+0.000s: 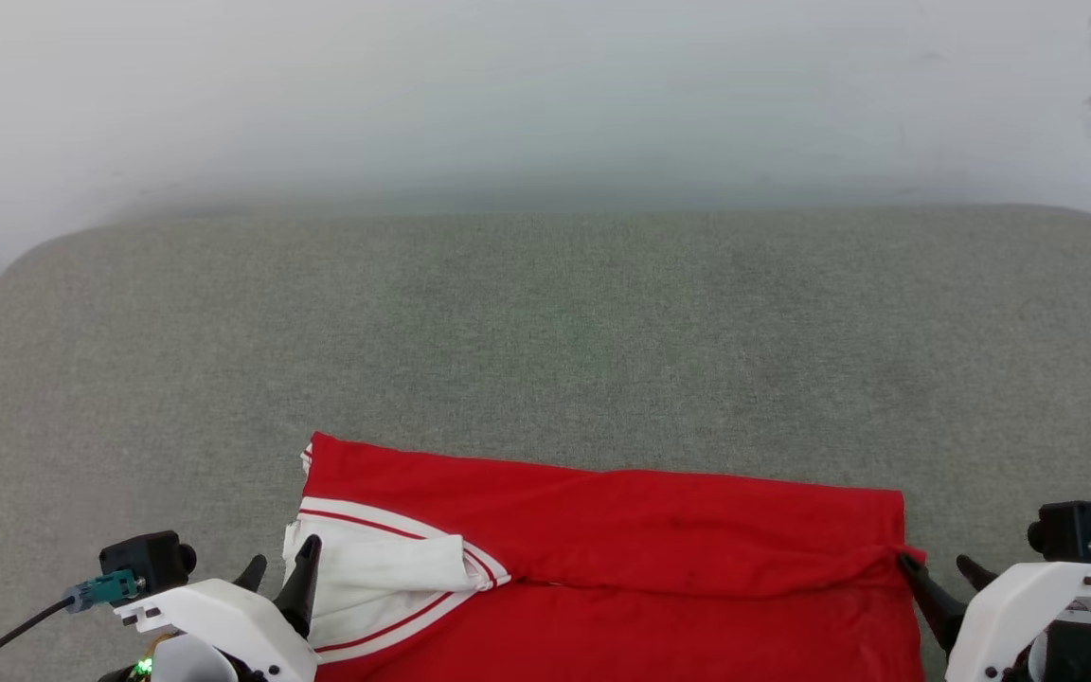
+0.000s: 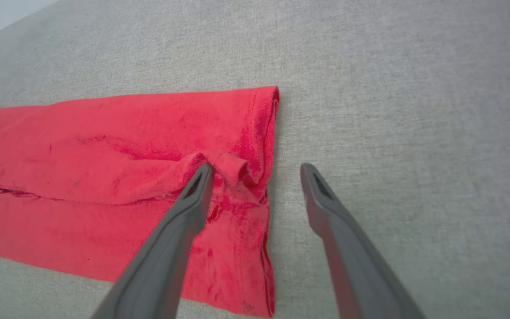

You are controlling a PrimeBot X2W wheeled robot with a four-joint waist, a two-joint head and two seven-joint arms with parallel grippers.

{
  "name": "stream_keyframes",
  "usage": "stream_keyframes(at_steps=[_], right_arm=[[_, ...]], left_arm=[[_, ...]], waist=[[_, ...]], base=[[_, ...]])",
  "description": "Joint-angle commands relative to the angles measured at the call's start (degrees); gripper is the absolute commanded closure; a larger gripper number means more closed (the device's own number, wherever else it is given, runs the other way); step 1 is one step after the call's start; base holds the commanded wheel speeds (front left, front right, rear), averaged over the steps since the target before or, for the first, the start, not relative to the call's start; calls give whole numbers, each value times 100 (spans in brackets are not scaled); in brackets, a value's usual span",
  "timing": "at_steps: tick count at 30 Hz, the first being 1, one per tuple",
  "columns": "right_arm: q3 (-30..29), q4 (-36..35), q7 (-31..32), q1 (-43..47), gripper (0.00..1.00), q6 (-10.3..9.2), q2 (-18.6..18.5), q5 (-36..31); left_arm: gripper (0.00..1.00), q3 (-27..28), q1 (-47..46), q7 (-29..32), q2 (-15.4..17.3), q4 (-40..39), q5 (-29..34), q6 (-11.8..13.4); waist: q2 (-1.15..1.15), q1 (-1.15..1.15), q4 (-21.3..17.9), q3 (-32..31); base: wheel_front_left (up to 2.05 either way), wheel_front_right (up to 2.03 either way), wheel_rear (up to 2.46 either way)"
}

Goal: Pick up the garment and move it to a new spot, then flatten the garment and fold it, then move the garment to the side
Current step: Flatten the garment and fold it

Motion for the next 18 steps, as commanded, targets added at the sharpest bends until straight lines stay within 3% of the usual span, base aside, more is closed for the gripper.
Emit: stream_keyframes(at_steps=[1, 8, 18], right_arm=[[-20, -191, -2, 130, 0, -5, -86, -15], [-339, -1041, 712, 247, 0, -5, -321, 13], [-610, -1105, 2222, 92, 0, -5, -353, -45]], left_arm=[[0, -16, 76, -197, -16, -105, 134, 33], [0, -165, -147, -1066, 17, -675, 960, 335], [0, -415, -393, -1856, -32, -1505, 2008, 696]], waist=[[0, 1, -36, -173], [0, 1, -5, -301], [0, 1, 429, -56]], base=[[0, 0, 0], [0, 0, 0], [0, 0, 0]])
